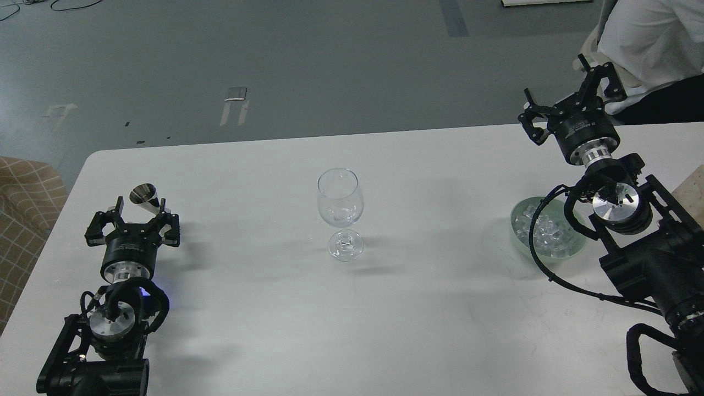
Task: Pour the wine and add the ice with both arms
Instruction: 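Close the left gripper on the metal jigger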
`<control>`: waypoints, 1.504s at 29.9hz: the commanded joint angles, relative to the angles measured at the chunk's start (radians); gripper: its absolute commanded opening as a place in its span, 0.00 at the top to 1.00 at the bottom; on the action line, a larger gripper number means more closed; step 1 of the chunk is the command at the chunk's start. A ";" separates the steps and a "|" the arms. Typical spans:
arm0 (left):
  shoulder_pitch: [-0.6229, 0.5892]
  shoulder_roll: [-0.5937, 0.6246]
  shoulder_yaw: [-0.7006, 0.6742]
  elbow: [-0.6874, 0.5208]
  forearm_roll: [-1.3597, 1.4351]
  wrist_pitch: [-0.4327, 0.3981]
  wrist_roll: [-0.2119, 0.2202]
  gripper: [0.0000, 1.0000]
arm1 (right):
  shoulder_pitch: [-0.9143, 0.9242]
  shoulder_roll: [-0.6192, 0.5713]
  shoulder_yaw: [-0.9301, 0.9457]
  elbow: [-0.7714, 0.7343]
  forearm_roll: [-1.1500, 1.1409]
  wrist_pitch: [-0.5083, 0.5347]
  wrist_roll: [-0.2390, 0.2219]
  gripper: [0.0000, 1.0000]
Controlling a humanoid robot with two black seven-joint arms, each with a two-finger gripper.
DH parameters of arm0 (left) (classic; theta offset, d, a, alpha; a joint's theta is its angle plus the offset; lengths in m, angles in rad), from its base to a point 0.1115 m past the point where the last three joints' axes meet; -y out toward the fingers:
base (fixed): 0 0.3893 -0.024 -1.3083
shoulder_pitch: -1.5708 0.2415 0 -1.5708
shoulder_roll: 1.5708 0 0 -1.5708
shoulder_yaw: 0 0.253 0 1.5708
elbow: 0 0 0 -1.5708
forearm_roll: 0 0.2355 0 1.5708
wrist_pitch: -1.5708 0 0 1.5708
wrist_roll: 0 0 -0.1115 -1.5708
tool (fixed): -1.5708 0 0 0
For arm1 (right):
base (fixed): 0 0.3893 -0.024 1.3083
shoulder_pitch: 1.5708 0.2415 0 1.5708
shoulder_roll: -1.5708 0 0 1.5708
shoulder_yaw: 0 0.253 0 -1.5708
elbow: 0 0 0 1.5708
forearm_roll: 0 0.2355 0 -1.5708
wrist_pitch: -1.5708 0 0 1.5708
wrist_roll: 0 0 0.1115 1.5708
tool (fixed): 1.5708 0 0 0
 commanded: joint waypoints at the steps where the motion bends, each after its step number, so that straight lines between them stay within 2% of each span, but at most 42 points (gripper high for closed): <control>1: -0.007 0.000 0.000 0.032 0.000 -0.042 0.003 0.33 | 0.003 -0.001 -0.001 0.000 0.000 -0.001 0.000 0.00; 11: -0.011 -0.003 0.000 0.032 -0.009 -0.034 0.003 0.34 | 0.003 -0.001 -0.001 0.003 0.000 -0.001 -0.003 0.00; 15: -0.005 -0.008 -0.001 0.032 -0.011 -0.030 0.032 0.34 | 0.003 -0.001 -0.001 0.003 0.000 -0.003 -0.005 0.00; 22: -0.022 -0.002 -0.001 0.062 -0.032 -0.030 0.046 0.34 | 0.002 -0.001 -0.002 0.003 0.000 -0.003 -0.005 0.00; 27: -0.045 -0.005 -0.003 0.088 -0.035 -0.028 0.095 0.34 | 0.002 -0.003 -0.002 0.003 0.000 -0.001 -0.005 0.00; 32: -0.051 -0.006 -0.004 0.090 -0.037 -0.028 0.095 0.34 | 0.000 -0.010 -0.002 0.002 0.000 -0.001 -0.005 0.00; 40: -0.053 -0.003 -0.003 0.090 -0.035 -0.030 0.096 0.46 | 0.000 -0.009 -0.001 0.003 0.000 -0.001 -0.005 0.00; 45: -0.051 -0.002 -0.001 0.090 -0.035 -0.030 0.095 0.47 | 0.000 -0.010 -0.002 0.003 0.000 -0.003 -0.005 0.00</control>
